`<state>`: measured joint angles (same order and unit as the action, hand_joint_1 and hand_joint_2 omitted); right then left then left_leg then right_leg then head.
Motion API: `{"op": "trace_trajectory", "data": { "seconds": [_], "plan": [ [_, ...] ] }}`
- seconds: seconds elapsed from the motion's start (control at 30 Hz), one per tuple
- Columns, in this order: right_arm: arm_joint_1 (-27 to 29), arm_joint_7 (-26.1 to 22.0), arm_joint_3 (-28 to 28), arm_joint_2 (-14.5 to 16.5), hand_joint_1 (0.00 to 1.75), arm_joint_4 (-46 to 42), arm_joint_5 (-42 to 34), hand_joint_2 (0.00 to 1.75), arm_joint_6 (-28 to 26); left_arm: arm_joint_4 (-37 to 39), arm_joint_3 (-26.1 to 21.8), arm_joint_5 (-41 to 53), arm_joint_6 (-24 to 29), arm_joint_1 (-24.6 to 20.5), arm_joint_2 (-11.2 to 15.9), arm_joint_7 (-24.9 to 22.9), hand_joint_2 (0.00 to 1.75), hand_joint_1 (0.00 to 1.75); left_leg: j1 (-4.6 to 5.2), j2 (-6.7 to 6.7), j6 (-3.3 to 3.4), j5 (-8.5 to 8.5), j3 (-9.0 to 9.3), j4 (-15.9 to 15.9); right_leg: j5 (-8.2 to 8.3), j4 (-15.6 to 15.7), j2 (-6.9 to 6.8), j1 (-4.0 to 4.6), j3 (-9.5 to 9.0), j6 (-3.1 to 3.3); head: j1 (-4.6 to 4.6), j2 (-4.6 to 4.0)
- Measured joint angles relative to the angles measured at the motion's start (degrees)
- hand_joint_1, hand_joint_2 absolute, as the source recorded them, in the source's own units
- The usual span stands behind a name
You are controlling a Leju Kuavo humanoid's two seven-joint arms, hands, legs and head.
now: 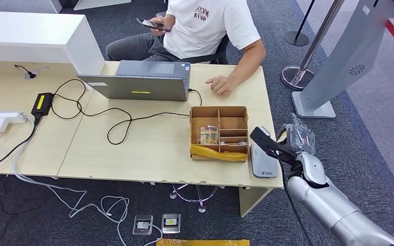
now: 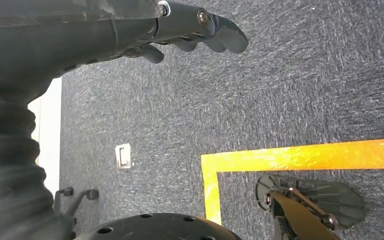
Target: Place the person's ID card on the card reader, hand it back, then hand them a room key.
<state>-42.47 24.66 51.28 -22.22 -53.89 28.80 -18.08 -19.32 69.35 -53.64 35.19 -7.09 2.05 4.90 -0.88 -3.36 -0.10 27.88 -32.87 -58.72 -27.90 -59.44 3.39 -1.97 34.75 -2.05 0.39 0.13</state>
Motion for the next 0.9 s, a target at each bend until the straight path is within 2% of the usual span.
{"op": "trace_trajectory", "data": {
  "seconds": [0.2,0.43,0.6,0.8,0.9],
  "plan": [
    [-7.5,2.0,-2.1,-2.0,1.75,-2.7,0.4,1.75,1.3,0.0,0.1,0.6,0.4,0.0,0.0,0.0,0.0,0.0,0.0,0.02,0.0,0.0,0.02,0.0,0.01,0.0,0.02,0.0,0.02,0.0,0.0,0.0],
    [-9.0,2.4,-3.3,-2.8,1.75,-4.7,0.7,1.75,1.1,0.0,0.1,0.7,0.4,0.0,0.0,0.0,0.0,0.0,0.0,0.03,0.0,0.0,0.0,0.0,0.01,0.0,0.02,0.01,0.03,0.01,-0.01,0.0],
    [-10.5,3.0,-3.7,-3.0,1.68,-5.5,1.6,1.75,1.2,0.0,0.1,1.1,0.5,0.0,0.0,0.0,0.0,0.0,0.0,0.04,0.0,0.0,-0.01,0.0,0.02,0.0,0.03,0.0,0.03,0.0,0.0,0.0],
    [-17.7,4.8,-3.0,-3.2,1.67,-7.0,4.1,1.75,5.6,0.0,0.2,2.3,0.4,-0.2,0.0,-0.1,0.0,0.0,-0.01,0.03,0.0,0.0,-0.04,0.0,0.02,0.0,0.02,0.01,0.02,0.01,-0.01,0.0],
    [-20.4,4.9,-2.2,-2.1,1.63,-7.1,5.0,1.75,7.3,0.0,0.2,3.1,0.4,-0.4,-0.1,-0.2,0.0,0.0,-0.02,0.03,0.0,0.0,-0.1,0.0,0.02,0.0,0.02,0.01,0.06,0.01,-0.01,0.0]
  ]
}}
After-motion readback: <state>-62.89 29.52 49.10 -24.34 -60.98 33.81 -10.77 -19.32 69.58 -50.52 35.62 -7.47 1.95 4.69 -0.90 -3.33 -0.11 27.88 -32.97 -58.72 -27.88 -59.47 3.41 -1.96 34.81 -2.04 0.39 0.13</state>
